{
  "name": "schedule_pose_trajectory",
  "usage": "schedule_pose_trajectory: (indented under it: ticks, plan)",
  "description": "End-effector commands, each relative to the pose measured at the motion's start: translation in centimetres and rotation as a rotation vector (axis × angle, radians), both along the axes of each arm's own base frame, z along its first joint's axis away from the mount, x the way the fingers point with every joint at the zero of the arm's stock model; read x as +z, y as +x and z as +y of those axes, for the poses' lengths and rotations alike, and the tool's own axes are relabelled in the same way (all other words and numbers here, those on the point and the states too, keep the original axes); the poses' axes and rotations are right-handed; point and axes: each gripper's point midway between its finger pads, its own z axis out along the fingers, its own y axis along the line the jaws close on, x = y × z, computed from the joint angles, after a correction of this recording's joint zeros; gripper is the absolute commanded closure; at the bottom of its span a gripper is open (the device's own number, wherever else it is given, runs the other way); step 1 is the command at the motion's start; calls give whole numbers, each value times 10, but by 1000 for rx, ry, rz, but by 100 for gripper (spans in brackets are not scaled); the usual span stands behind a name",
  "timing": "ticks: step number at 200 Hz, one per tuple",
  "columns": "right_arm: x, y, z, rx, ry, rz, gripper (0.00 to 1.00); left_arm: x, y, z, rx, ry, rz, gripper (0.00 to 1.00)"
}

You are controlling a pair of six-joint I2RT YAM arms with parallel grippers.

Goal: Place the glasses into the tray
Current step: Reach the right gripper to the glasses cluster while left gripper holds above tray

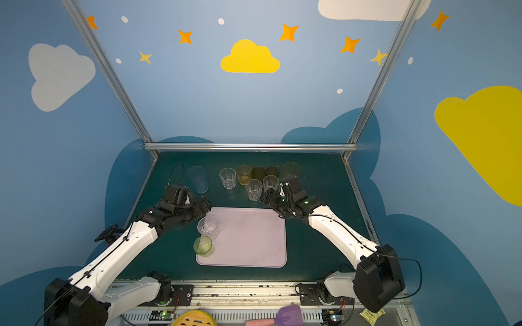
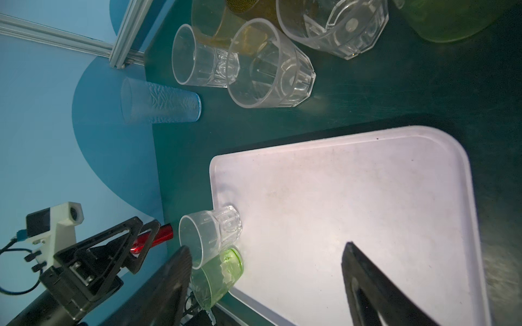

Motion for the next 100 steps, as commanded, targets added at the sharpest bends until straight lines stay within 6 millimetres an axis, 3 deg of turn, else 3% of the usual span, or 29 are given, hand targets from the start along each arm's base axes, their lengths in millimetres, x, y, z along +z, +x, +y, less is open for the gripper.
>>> schedule_pose_trajectory:
  ticks: [1,68,100]
  plan:
    - [7,18,10,-18,7,-21,18,1,0,6,34,9,12,0]
    - [-12,50,38,-6,-7,31,23,2,-3,14,38,47,-3,0]
    - [-19,66,44,-46,-13,34,35,3,-5,14,39,47,-10,0]
